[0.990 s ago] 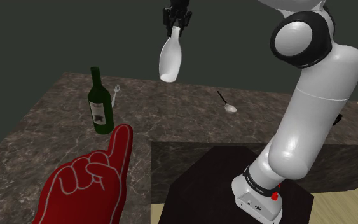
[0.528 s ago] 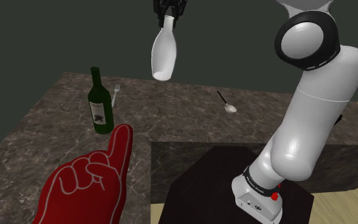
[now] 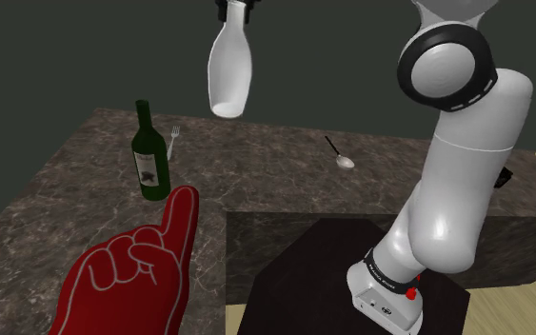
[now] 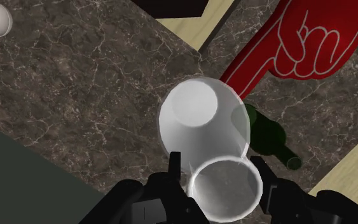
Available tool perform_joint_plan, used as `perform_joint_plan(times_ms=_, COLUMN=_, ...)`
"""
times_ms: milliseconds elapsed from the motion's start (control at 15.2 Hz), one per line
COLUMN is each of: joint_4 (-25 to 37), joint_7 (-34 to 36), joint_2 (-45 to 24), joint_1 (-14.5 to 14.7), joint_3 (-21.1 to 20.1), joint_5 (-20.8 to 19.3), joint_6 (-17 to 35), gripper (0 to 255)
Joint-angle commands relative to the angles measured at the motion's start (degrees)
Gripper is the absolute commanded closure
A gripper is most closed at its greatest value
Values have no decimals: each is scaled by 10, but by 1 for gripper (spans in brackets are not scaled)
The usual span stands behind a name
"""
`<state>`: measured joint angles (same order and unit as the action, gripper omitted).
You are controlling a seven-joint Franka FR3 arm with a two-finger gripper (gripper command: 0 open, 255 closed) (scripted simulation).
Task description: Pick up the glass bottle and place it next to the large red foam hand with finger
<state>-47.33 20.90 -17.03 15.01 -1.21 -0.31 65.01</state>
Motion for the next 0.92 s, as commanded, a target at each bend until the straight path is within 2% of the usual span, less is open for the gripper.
perform_joint_plan(times_ms=0, joint_4=58, joint_7=17, joint_2=-25, joint_1=13, joint_3=-5, joint_5=-2, joint_6=-33, gripper=255)
perform_joint_plan(times_ms=132, joint_4=-19, joint_7=17, joint_2=12, joint_1=11, joint_3=-5, joint_5=-1, joint_6=7, gripper=255)
perform_joint_plan(times_ms=330, joint_4=-100, joint_7=16, joint_2=47, joint_1=10, joint_3=-5, joint_5=0, joint_6=53, gripper=255)
perform_joint_plan(times_ms=858, joint_4=-248, joint_7=15, joint_2=103, joint_1=8, joint_3=-4, joint_5=2, joint_6=144, gripper=255)
